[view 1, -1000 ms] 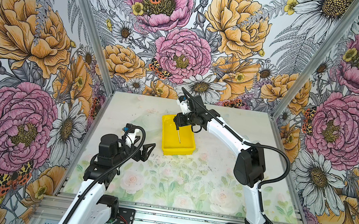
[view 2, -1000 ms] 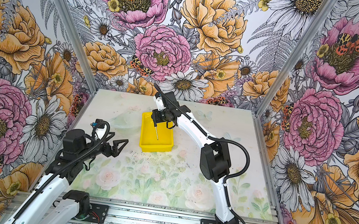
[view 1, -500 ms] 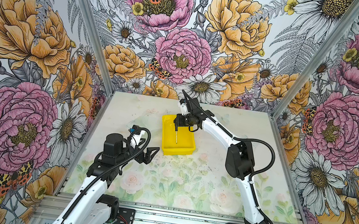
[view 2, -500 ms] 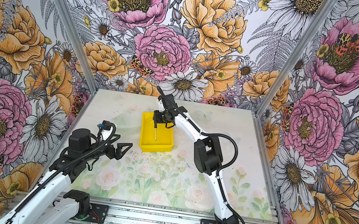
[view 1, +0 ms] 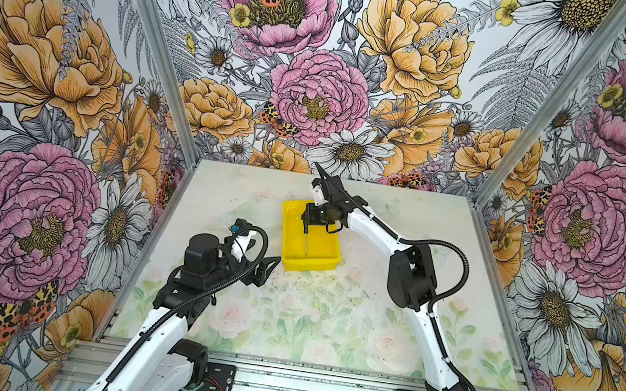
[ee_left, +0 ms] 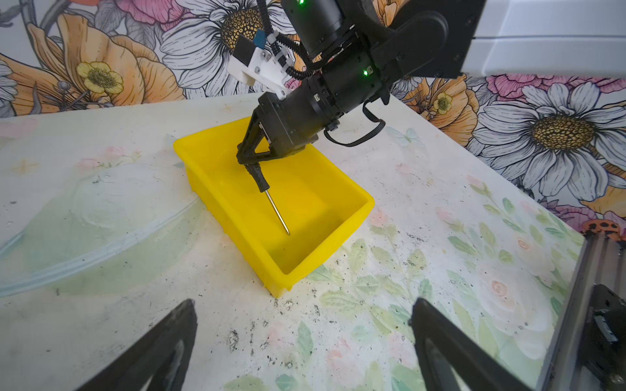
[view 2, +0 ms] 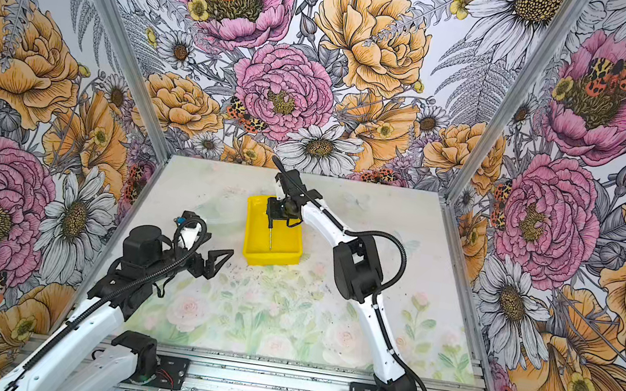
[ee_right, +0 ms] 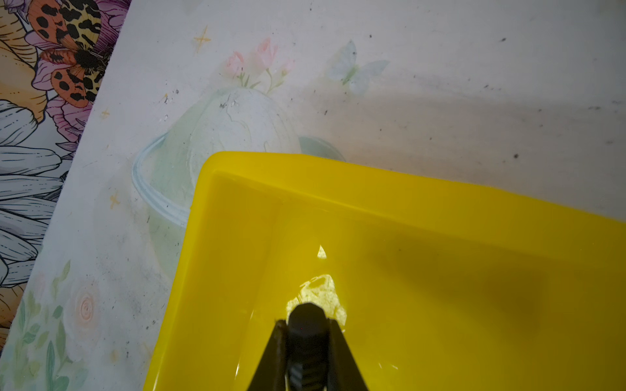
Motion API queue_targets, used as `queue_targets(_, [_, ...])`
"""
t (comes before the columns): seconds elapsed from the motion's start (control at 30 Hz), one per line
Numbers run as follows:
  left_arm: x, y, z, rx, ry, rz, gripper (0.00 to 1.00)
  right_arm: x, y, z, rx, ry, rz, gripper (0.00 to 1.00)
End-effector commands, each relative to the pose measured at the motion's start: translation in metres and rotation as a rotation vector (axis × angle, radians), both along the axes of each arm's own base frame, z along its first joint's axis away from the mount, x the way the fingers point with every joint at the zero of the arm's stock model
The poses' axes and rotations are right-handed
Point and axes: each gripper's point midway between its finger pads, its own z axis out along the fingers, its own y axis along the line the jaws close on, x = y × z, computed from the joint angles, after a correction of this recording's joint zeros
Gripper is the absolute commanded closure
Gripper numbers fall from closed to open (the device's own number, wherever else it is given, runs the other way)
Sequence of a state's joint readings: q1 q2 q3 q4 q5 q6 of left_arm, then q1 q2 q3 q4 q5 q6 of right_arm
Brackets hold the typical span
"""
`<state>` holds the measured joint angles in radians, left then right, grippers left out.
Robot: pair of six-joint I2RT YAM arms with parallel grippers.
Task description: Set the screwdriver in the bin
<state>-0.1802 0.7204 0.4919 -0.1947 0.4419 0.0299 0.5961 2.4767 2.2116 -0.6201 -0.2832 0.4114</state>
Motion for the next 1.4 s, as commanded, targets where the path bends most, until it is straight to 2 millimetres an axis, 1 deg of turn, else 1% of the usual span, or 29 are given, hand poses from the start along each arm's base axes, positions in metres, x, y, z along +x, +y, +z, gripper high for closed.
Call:
queue_targets(0.0, [0.007, 0.011, 0.008, 0.052, -0.060, 0.064, 0.01, 0.009, 0.001, 0.002, 0.000, -0.021, -0.025, 0.84])
queue_targets(0.07, [0.007, 0.012, 0.007, 0.056, -0.056, 0.068, 0.01, 0.010, -0.001, 0.005, -0.006, -0.030, -0.032, 0.79])
queue_targets(0.17, [0.008, 0.012, 0.006, 0.057, -0.055, 0.071, 0.01, 0.011, -0.002, 0.012, -0.009, -0.050, -0.036, 0.75])
queue_targets(0.27, [0.009, 0.012, 0.006, 0.048, -0.054, 0.076, 0.01, 0.012, -0.002, 0.019, -0.008, -0.065, -0.039, 0.62])
queue_targets(0.37, [0.011, 0.011, 0.008, 0.037, -0.057, 0.081, 0.01, 0.011, -0.002, 0.028, -0.008, -0.083, -0.037, 0.56])
queue_targets(0.5, [0.013, 0.012, 0.009, 0.030, -0.058, 0.089, 0.01, 0.010, -0.003, 0.042, -0.008, -0.111, -0.030, 0.54])
queue_targets(0.67, [0.014, 0.015, 0.006, 0.044, -0.043, 0.109, 0.01, 0.005, -0.012, 0.076, -0.010, -0.172, -0.022, 0.52])
queue_targets(0.8, [0.017, 0.023, -0.002, 0.069, -0.010, 0.157, 0.01, -0.007, -0.022, 0.103, -0.021, -0.219, -0.007, 0.50])
queue_targets(0.93, [0.020, 0.033, -0.008, 0.101, 0.023, 0.215, 0.01, -0.026, -0.039, 0.119, -0.049, -0.245, -0.002, 0.47])
queue_targets(1.2, [0.023, 0.044, -0.017, 0.122, 0.070, 0.277, 0.01, -0.072, -0.090, 0.136, -0.135, -0.299, -0.025, 0.43])
queue_targets(1.27, [0.023, 0.046, -0.019, 0.121, 0.076, 0.286, 0.01, -0.083, -0.106, 0.134, -0.166, -0.302, -0.039, 0.40])
queue_targets(1.3, [0.024, 0.047, -0.019, 0.120, 0.079, 0.295, 0.01, -0.090, -0.116, 0.134, -0.184, -0.308, -0.052, 0.38])
queue_targets(1.37, [0.025, 0.054, -0.021, 0.127, 0.083, 0.332, 0.01, -0.100, -0.131, 0.132, -0.206, -0.312, -0.070, 0.36])
